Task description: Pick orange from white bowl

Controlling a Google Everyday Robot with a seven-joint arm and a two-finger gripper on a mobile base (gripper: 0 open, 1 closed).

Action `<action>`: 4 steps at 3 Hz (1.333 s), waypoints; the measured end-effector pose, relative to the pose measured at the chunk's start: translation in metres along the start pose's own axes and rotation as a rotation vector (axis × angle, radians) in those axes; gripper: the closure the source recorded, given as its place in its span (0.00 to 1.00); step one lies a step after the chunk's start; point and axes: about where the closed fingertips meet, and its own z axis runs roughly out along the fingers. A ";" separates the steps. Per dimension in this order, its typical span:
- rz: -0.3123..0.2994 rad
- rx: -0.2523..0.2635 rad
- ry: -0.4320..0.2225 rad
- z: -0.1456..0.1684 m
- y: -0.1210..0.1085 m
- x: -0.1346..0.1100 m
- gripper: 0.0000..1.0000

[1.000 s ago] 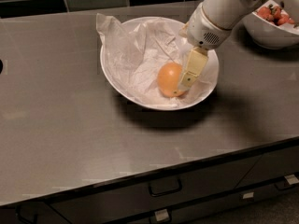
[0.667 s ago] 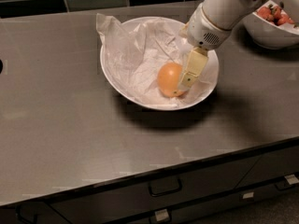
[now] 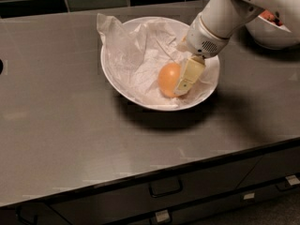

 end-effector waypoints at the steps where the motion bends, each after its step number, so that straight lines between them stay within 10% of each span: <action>1: 0.029 -0.023 -0.002 0.014 0.003 0.008 0.31; 4: 0.044 -0.063 -0.009 0.036 0.004 0.012 0.30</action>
Offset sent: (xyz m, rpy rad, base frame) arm 0.0047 -0.0005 -0.0421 0.0253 0.0835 -0.0244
